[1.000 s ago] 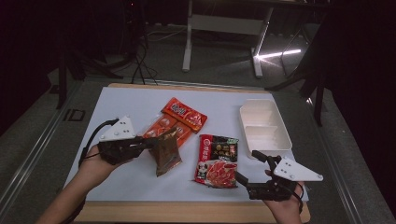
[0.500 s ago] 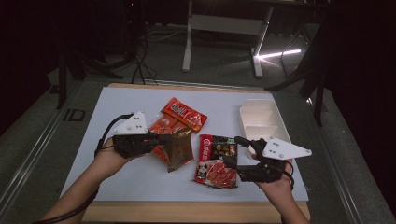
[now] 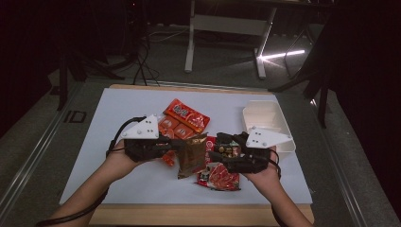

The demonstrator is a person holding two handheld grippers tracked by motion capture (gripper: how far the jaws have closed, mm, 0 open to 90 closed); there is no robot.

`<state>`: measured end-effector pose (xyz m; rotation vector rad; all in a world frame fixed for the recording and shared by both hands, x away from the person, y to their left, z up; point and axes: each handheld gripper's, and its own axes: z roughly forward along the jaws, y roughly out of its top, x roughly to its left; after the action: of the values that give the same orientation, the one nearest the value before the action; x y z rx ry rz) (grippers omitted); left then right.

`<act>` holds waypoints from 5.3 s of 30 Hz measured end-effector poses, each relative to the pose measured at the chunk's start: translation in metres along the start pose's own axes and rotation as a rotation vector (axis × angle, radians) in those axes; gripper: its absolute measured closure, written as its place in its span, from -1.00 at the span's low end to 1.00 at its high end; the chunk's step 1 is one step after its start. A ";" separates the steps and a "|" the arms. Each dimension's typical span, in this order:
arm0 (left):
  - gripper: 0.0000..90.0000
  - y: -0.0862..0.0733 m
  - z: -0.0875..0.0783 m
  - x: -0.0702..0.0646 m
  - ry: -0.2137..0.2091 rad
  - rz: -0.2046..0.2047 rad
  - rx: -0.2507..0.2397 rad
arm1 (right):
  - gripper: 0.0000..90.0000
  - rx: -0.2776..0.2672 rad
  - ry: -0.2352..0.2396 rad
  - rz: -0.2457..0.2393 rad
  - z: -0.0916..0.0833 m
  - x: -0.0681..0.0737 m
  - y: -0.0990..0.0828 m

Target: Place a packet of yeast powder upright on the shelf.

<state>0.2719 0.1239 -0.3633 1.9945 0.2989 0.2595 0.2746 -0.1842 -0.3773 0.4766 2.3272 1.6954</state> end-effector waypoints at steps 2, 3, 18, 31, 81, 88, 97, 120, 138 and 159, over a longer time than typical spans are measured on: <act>0.99 0.003 0.005 -0.002 -0.015 0.009 -0.016 | -0.17 0.002 0.006 0.003 0.003 -0.003 0.001; 0.99 0.004 0.006 -0.003 -0.021 0.007 -0.023 | -0.17 0.002 0.006 0.008 0.004 -0.004 0.001; 0.99 0.013 0.020 -0.005 -0.032 0.001 -0.026 | 0.53 0.030 0.055 0.007 0.007 -0.016 0.002; 0.93 0.007 0.016 0.005 -0.033 -0.064 -0.039 | 0.99 0.092 0.136 0.026 0.008 -0.019 0.009; -0.95 -0.141 -0.040 0.000 0.346 -0.269 -0.172 | 0.99 -0.042 -0.091 0.048 -0.051 -0.105 0.059; -0.95 -0.162 -0.040 0.004 0.348 -0.324 -0.157 | 0.99 -0.038 -0.154 0.061 -0.058 -0.125 0.055; -0.95 -0.173 -0.040 0.004 0.360 -0.347 -0.172 | 0.99 -0.006 -0.226 0.074 -0.066 -0.153 0.053; -0.95 -0.179 -0.041 0.005 0.341 -0.380 -0.193 | 0.98 0.012 -0.365 0.085 -0.087 -0.235 0.018; -0.95 -0.182 -0.039 0.005 0.338 -0.387 -0.187 | 0.98 0.102 -0.413 0.057 -0.058 -0.267 -0.001; -0.95 -0.183 -0.038 0.006 0.335 -0.400 -0.193 | 0.95 0.107 -0.314 0.160 -0.040 -0.268 -0.034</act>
<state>0.2480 0.2346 -0.5128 1.6535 0.8429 0.3506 0.5032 -0.3318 -0.4000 0.9014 2.2050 1.4392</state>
